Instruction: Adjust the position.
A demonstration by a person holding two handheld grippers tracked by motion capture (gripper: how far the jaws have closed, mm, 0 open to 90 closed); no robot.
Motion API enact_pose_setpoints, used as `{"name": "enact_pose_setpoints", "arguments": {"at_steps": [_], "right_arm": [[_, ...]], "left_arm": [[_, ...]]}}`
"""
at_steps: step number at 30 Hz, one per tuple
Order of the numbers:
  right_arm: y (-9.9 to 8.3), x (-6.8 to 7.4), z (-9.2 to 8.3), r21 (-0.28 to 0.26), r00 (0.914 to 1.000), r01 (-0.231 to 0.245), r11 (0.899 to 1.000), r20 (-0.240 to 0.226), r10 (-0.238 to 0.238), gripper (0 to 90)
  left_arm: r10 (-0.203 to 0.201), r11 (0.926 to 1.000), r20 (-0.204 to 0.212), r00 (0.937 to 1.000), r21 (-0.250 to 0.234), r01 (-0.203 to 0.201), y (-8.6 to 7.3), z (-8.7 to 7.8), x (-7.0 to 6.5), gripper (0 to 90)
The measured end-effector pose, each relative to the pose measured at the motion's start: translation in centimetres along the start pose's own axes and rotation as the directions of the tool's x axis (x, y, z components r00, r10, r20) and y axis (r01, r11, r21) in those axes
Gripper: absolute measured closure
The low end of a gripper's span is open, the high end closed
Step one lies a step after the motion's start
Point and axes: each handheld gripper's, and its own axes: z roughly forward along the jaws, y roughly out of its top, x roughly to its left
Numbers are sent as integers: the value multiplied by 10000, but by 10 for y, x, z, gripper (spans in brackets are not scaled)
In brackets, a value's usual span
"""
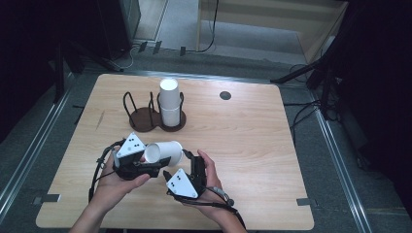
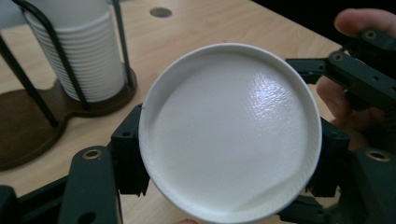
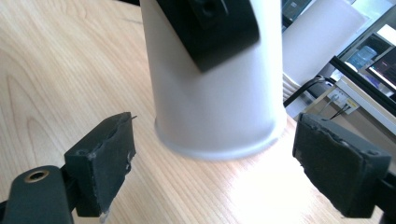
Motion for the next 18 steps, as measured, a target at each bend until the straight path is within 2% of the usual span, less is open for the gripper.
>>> {"name": "enact_pose_setpoints", "arguments": {"at_steps": [1,2,4,7,9,14,18], "right_arm": [[0,0,0,0,10000,0,10000,0,0,128],[1,-2,-1,-74,9999,-126,9999,23,126,127],[1,-2,-1,-67,9997,-228,9997,33,228,127],[1,-6,-2,-128,9990,-450,9989,-26,449,130],[1,-8,-2,-200,9982,-598,9980,-4,598,131],[1,-13,-3,-214,9942,-1068,9941,122,1070,132],[2,-18,-4,-204,9889,-1460,9891,246,1465,132]], "left_arm": [[0,10000,0,10000,0,0,0,0,0,329],[82,9992,-317,9995,-383,-94,-1,-2,3,330],[136,9983,-454,9989,-566,-162,-1,-3,4,330],[96,9965,-194,9998,-832,-112,-3,-3,9,329],[67,9959,-488,9988,-901,-111,-5,-2,10,329],[184,9929,-727,9972,-1156,-267,-6,-2,12,329],[-105,9849,-978,9952,-1731,-66,-7,-4,15,329]]}}
